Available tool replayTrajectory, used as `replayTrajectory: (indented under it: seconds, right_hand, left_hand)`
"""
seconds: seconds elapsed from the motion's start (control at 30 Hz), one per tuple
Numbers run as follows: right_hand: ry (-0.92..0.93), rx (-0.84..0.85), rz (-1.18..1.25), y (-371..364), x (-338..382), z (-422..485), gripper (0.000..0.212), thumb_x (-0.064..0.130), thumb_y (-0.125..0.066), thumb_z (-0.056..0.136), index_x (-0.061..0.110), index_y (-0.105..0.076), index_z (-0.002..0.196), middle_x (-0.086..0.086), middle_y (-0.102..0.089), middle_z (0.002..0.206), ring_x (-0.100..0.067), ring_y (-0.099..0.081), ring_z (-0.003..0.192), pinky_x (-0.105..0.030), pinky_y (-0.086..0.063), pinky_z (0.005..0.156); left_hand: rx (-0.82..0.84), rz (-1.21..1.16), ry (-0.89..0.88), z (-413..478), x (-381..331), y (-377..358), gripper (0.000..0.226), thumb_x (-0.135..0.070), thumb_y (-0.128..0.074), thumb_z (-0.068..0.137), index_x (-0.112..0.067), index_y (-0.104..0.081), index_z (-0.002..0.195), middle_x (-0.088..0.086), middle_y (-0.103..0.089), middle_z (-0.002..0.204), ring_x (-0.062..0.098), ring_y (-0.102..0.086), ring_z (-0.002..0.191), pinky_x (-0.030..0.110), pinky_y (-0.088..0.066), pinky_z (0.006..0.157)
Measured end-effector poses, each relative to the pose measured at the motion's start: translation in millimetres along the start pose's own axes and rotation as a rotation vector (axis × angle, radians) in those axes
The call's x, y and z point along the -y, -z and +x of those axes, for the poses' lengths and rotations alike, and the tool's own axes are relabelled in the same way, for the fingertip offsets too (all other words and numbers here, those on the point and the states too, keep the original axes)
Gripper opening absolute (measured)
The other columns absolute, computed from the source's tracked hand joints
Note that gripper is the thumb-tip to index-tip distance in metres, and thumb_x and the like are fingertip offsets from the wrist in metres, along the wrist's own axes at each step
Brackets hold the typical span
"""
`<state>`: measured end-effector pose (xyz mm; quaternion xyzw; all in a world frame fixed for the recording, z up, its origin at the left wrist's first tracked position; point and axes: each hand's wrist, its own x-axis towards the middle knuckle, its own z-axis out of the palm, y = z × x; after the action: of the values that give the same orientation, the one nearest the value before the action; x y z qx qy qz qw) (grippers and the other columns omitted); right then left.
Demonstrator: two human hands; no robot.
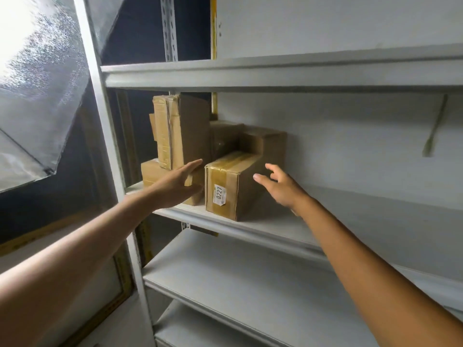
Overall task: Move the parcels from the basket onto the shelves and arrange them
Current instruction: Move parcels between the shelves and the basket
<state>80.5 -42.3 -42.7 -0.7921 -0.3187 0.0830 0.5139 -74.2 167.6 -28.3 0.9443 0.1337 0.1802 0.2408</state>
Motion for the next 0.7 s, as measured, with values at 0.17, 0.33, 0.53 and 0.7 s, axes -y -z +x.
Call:
replayTrajectory:
  seconds: [0.17, 0.33, 0.53, 0.7]
  right_hand:
    - [-0.133, -0.051, 0.213, -31, -5, 42, 0.076, 0.051, -0.053, 0.094, 0.028, -0.015, 0.155, -0.003, -0.021, 0.161, -0.024, -0.031, 0.143, -0.047, -0.032, 0.110]
    - [-0.307, -0.082, 0.360, -46, -9, 66, 0.067, 0.055, -0.053, 0.092, 0.021, -0.033, 0.146, -0.012, -0.047, 0.144, -0.034, -0.053, 0.122, -0.056, -0.049, 0.092]
    - [-0.330, -0.155, 0.457, -50, -13, 71, 0.033, 0.044, -0.061, 0.087, 0.019, -0.056, 0.109, -0.012, -0.063, 0.095, -0.033, -0.063, 0.087, -0.062, -0.053, 0.080]
    - [-0.281, -0.282, 0.457, -58, -8, 62, 0.016, 0.039, -0.054, 0.089, 0.025, -0.058, 0.090, -0.007, -0.059, 0.085, -0.030, -0.060, 0.083, -0.050, -0.053, 0.066]
  left_hand:
    - [0.007, -0.188, 0.011, 47, 6, -21, 0.067, -0.030, -0.054, 0.096, -0.028, -0.018, 0.152, 0.009, -0.046, 0.144, 0.023, -0.050, 0.125, 0.036, -0.045, 0.099]
    - [-0.020, -0.487, -0.008, 81, 18, -43, 0.068, -0.038, -0.060, 0.090, -0.022, -0.030, 0.149, 0.010, -0.053, 0.136, 0.020, -0.057, 0.110, 0.029, -0.051, 0.088]
    - [0.271, -0.826, 0.084, 111, 34, -47, 0.037, -0.049, -0.052, 0.092, -0.030, -0.058, 0.123, 0.003, -0.059, 0.120, 0.024, -0.059, 0.106, 0.050, -0.052, 0.090]
    - [0.255, -0.805, 0.002, 123, 32, -57, 0.041, -0.052, -0.056, 0.087, -0.027, -0.060, 0.120, -0.004, -0.062, 0.110, 0.017, -0.061, 0.097, 0.040, -0.054, 0.076]
